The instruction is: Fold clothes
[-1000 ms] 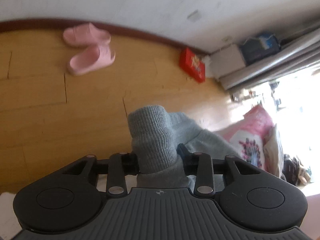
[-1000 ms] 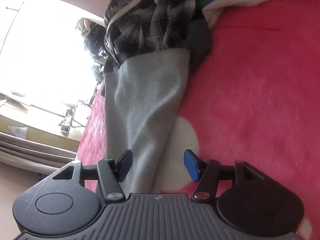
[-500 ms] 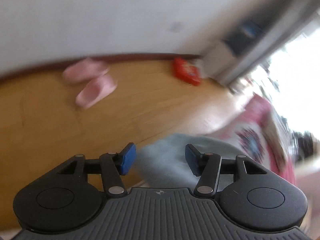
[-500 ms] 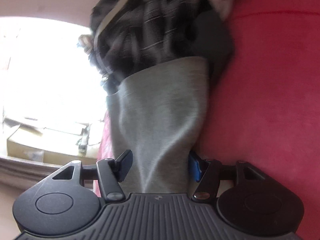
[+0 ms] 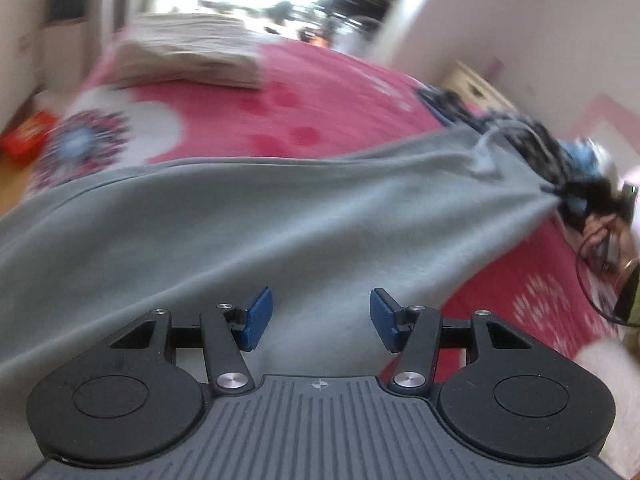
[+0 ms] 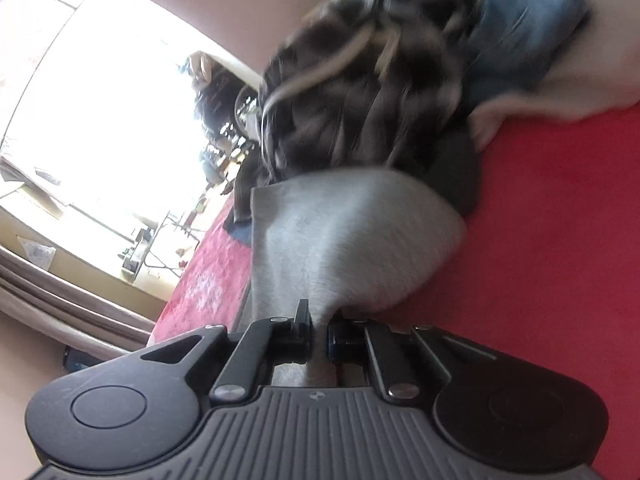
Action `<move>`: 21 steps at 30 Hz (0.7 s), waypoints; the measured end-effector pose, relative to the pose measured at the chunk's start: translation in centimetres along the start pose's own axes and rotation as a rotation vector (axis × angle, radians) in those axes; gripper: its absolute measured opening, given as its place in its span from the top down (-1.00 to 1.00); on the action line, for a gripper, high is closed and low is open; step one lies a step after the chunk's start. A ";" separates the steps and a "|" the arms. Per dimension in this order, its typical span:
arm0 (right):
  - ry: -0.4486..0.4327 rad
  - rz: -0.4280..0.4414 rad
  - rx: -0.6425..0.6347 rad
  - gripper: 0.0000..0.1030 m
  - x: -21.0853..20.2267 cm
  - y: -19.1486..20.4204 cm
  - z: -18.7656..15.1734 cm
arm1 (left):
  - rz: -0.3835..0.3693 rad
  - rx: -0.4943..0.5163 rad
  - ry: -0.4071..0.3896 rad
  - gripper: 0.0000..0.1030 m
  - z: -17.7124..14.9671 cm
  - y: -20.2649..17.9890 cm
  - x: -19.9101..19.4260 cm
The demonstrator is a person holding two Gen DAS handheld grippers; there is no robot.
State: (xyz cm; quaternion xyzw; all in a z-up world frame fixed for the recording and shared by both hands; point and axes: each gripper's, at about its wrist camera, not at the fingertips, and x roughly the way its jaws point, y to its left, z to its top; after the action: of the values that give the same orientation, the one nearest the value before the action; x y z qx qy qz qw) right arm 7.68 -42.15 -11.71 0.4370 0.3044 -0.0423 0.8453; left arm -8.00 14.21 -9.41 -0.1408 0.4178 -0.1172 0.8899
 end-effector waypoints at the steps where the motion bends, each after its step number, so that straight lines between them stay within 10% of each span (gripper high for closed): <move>1: -0.010 -0.009 -0.003 0.83 -1.2 -0.2 0.0 | -0.007 0.010 0.007 -0.05 0.2 -0.1 0.3; 10: 0.139 -0.091 0.156 0.56 1.0 -5.3 0.6 | 0.017 0.009 0.021 -0.05 2.1 0.6 2.4; 14: 0.151 -0.130 0.238 0.06 -0.9 -6.0 1.2 | 0.017 0.017 -0.004 -0.05 2.9 0.3 2.5; 21: 0.058 -0.341 -0.076 0.00 -7.4 0.0 2.3 | -0.029 0.195 -0.003 -0.06 6.3 -2.1 7.1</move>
State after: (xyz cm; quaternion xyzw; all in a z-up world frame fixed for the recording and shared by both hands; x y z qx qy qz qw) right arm 2.80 -45.35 -6.68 0.3479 0.3996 -0.1611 0.8326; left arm 1.12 10.84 -9.88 -0.0598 0.4011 -0.1697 0.8982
